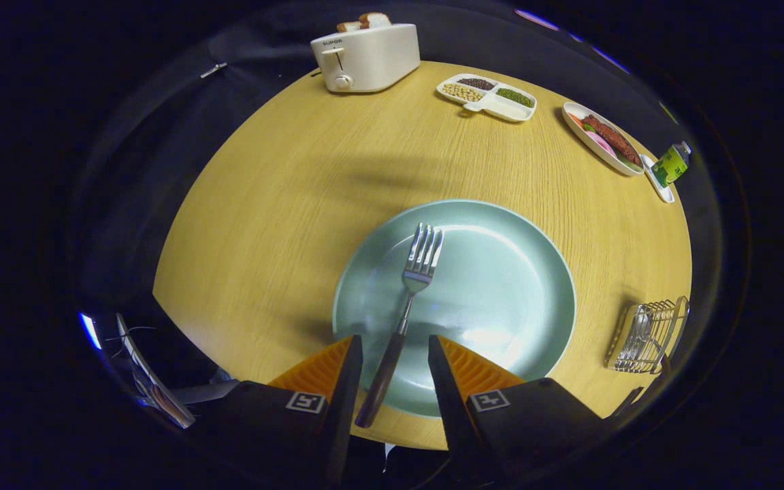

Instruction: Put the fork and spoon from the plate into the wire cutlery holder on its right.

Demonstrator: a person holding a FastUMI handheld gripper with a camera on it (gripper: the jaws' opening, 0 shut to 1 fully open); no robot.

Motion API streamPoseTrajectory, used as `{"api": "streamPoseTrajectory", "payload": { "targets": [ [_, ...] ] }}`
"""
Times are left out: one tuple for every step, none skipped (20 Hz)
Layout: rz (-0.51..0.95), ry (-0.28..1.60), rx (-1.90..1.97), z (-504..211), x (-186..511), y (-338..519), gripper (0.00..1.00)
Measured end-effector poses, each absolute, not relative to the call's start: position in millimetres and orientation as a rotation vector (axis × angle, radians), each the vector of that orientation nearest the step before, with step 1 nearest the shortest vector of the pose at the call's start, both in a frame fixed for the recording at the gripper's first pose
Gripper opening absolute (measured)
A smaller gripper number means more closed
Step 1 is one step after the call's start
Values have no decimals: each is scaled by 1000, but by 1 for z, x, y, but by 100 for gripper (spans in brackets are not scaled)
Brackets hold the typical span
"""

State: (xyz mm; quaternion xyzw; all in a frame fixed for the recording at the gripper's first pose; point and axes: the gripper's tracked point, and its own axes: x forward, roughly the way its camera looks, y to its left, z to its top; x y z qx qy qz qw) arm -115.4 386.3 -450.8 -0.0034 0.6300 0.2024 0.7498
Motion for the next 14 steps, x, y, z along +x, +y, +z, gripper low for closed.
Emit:
{"api": "streamPoseTrajectory", "payload": {
  "targets": [
    [431,1384,-9,-460,-113,386,61],
    [423,1401,-1,-462,-116,385,55],
    [413,1418,14,-466,-117,386,52],
    [406,1439,32,-468,-119,384,48],
    [376,1463,30,-477,-123,381,35],
    [362,1480,39,-477,-125,377,22],
    [365,1469,59,-471,-120,378,15],
    [388,1478,70,-476,-121,378,12],
    [408,1473,93,-475,-119,377,11],
    [427,1459,116,-471,-120,378,9],
    [441,1443,126,-466,-118,372,9],
    [460,1436,136,-462,-118,369,9],
    [486,1430,145,-454,-120,364,9],
    [513,1420,142,-445,-120,357,9]
  ]
}}
